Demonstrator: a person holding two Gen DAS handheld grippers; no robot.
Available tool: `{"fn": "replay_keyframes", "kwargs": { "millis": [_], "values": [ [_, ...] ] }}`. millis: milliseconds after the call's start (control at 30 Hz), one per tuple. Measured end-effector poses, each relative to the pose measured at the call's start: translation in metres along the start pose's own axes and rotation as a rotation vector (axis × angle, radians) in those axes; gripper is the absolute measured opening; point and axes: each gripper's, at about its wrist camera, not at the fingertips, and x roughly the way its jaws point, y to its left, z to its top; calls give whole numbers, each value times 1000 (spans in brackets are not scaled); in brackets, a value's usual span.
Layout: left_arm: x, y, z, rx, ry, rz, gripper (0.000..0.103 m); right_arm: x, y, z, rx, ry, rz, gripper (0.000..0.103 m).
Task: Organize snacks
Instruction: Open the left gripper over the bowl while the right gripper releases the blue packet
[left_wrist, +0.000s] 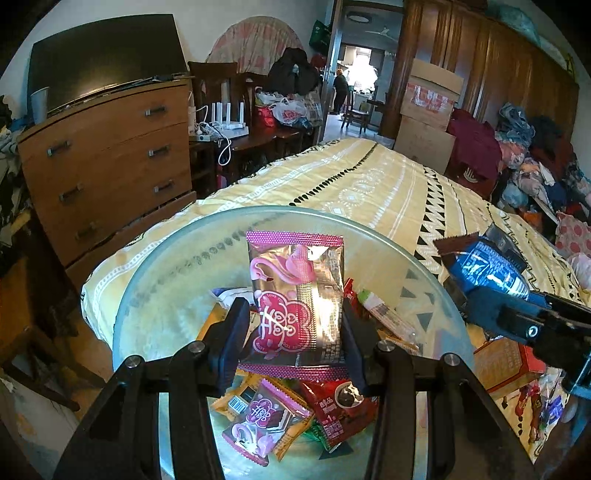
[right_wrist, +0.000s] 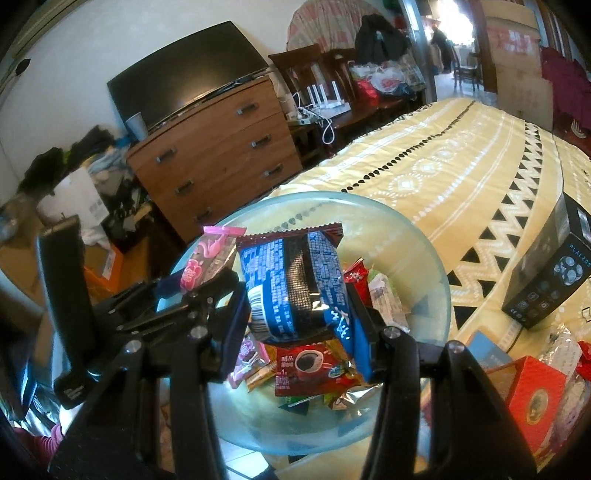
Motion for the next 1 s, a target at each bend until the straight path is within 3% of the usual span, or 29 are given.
{"fn": "replay_keyframes", "kwargs": {
  "millis": [833, 1000],
  "values": [
    [20, -5, 0, 2, 67, 21, 50, 16, -8, -5, 20, 32, 25, 50],
    [23, -3, 0, -8, 81, 39, 54, 22, -8, -6, 20, 59, 29, 52]
  ]
}}
